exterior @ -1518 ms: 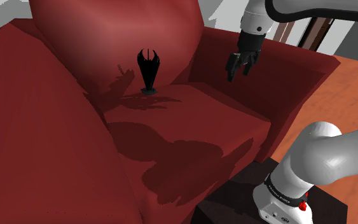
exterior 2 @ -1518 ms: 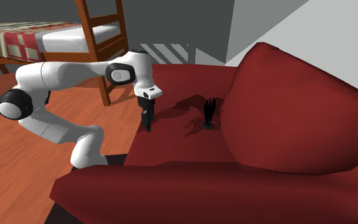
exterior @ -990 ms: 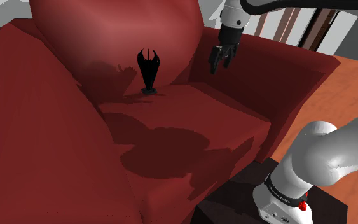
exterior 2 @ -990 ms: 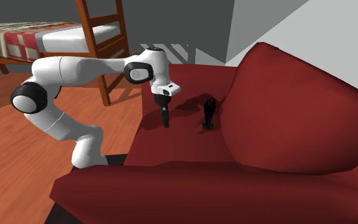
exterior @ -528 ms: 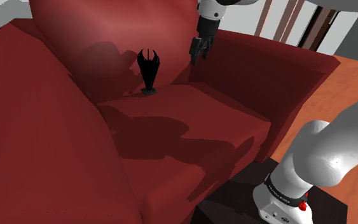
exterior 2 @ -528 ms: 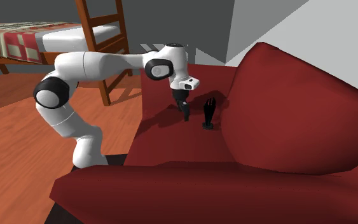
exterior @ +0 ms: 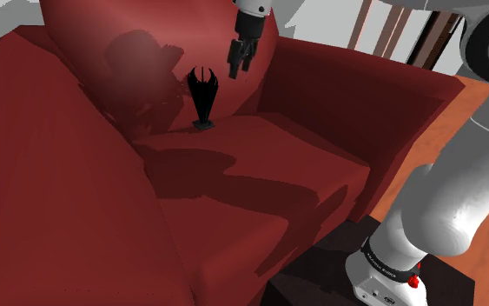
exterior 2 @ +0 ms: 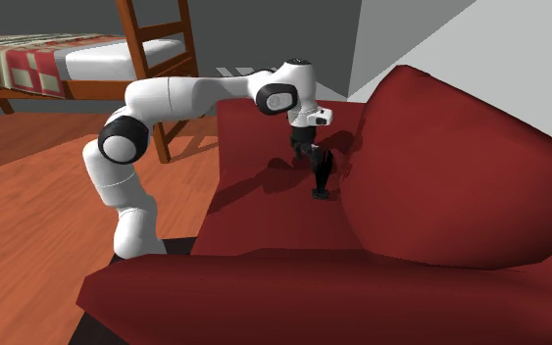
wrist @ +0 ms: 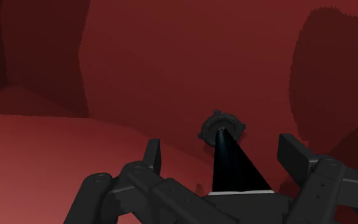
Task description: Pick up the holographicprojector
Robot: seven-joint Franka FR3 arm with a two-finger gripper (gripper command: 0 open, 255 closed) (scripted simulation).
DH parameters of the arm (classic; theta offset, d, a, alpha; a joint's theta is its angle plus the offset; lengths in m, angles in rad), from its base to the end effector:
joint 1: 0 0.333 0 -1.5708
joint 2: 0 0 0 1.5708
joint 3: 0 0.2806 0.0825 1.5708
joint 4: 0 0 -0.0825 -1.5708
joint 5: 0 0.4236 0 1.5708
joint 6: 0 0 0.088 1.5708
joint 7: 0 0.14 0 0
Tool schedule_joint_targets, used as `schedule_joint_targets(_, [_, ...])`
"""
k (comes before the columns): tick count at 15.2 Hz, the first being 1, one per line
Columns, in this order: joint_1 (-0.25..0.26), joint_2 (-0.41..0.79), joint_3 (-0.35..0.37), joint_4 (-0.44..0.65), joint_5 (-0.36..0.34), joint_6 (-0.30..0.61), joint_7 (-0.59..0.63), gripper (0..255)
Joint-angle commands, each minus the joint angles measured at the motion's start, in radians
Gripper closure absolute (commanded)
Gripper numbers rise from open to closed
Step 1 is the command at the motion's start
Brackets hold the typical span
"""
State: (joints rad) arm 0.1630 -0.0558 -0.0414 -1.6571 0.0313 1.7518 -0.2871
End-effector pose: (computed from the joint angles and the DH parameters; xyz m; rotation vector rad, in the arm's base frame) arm 0.5958 0.0762 0.5621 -3.0479 -0.6262 -0.2380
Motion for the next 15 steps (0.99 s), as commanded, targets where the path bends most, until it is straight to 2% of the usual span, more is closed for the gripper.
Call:
schedule_joint_targets(1, [0.011,0.071,0.008,0.096,0.017,-0.017,-0.036,0])
schedule_joint_targets(7, [0.031,0.309,0.040,0.445,0.057,-0.107,-0.135,0])
schedule_joint_targets(8, [0.031,0.312,0.040,0.449,0.057,-0.109,-0.136,0])
schedule_joint_targets(15, [0.032,0.269,0.041,0.284,0.058,0.013,-0.145,0])
